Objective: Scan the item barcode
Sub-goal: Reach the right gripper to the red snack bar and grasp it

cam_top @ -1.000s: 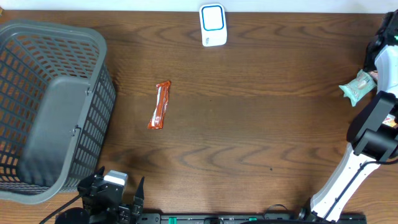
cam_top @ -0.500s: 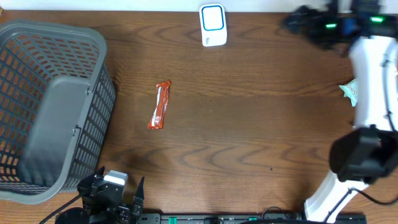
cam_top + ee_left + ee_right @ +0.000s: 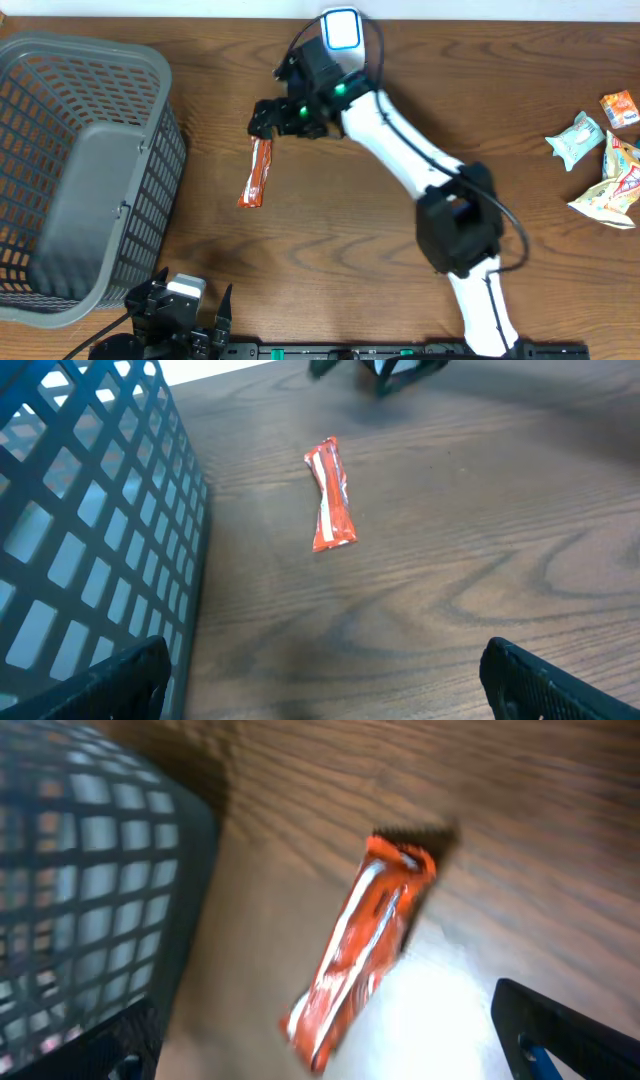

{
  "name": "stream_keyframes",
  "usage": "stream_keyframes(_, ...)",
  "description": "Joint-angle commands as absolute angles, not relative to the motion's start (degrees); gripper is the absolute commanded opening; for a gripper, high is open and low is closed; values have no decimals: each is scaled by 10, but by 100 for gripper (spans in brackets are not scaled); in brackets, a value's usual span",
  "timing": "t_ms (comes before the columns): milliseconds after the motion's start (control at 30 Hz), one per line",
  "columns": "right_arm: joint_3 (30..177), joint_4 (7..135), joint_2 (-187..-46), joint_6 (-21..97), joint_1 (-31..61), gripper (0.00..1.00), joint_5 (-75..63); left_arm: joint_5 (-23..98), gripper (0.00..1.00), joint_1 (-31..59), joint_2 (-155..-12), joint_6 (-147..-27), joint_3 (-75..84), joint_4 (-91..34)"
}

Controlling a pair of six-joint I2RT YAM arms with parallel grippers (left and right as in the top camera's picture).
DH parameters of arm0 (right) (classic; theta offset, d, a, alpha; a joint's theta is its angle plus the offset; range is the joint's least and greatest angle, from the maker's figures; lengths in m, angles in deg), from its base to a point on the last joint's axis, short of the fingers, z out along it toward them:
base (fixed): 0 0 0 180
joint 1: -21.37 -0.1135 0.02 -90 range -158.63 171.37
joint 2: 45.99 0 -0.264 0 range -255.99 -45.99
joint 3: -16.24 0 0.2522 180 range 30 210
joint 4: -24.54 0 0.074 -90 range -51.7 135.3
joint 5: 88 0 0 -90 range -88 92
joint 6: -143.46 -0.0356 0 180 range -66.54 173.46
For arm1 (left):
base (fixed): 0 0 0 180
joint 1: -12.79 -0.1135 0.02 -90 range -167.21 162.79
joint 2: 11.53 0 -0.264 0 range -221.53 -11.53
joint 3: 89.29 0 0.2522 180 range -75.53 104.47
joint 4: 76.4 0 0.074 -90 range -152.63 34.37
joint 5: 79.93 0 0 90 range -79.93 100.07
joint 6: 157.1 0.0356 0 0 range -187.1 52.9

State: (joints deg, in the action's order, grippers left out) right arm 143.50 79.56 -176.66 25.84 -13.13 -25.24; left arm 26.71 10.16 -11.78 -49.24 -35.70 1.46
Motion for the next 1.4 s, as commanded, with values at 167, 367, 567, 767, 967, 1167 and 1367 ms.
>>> stream_keyframes(167, 1435, 718, -1872, 279, -121, 99, -329, 274, 98, 99, -117, -489, -355, 12)
stream_keyframes(367, 1435, 707, -1926, 290, -133, 99, -376, 274, 98, 99, -117, -489, -355, 12)
stream_keyframes(567, 1435, 759, -1979, 355, -140, 51, -429, 274, 98, 99, -117, -489, -355, 12)
stream_keyframes(767, 1436, 817, -1984, 424, -133, 1, -370, 274, 98, 99, -117, -489, -355, 12)
stream_keyframes(967, 1440, 888, -1900, 462, -72, 1, -387, 274, 98, 99, -117, -489, -355, 12)
stream_keyframes(1167, 1440, 974, -1784, 514, -45, 2, -344, 274, 98, 99, -117, -489, -355, 12)
stream_keyframes(1367, 1439, 1080, -1748, 514, -46, 1, -233, 274, 98, 99, -117, -489, -355, 12)
